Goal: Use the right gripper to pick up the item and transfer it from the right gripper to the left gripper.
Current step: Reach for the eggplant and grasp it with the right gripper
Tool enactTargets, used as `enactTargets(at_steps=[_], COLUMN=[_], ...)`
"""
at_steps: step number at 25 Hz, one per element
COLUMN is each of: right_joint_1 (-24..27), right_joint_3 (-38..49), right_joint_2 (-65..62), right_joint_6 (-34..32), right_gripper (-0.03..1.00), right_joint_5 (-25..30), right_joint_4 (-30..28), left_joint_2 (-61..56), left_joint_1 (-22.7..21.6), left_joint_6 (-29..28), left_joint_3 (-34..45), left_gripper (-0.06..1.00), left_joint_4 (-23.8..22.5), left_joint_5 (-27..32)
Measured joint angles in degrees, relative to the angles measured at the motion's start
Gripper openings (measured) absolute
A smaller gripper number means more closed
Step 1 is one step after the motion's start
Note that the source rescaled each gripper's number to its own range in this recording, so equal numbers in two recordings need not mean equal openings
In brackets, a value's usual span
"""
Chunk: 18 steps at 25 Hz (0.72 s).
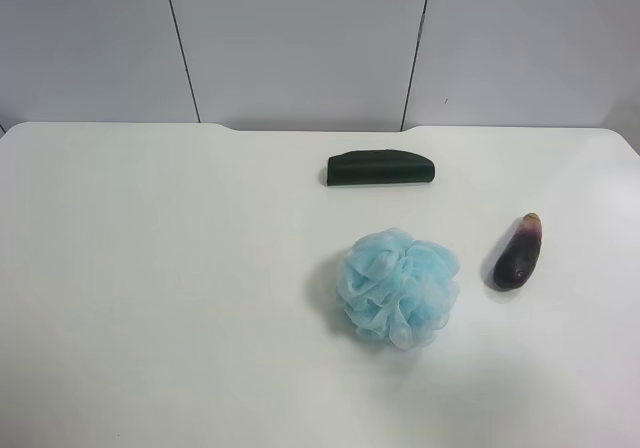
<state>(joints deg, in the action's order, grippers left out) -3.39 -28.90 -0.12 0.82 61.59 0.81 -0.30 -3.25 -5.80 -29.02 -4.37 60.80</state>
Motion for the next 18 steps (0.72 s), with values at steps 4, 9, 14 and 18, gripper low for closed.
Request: enactTargets(at_steps=[4, 9, 14, 18], right_joint_1=[0.0, 0.0, 0.0, 0.0], right_joint_3=[0.0, 0.0, 0.0, 0.0], right_joint_2=[0.0, 0.0, 0.0, 0.0], right_joint_6=[0.0, 0.0, 0.0, 0.0], right_gripper=[1.0, 1.0, 1.0, 1.0], right_joint_5=[0.0, 0.0, 0.0, 0.0], right_joint_4=[0.0, 0.0, 0.0, 0.0], left_joint_2=[0.0, 0.0, 0.0, 0.0], left_joint_1=[0.0, 0.0, 0.0, 0.0], left_joint_6=[0.0, 0.0, 0.0, 0.0], left_joint_3=[0.0, 0.0, 0.0, 0.0], left_gripper=[1.0, 1.0, 1.0, 1.0], left_joint_4=[0.0, 0.0, 0.0, 0.0], left_joint_5=[0.0, 0.0, 0.0, 0.0])
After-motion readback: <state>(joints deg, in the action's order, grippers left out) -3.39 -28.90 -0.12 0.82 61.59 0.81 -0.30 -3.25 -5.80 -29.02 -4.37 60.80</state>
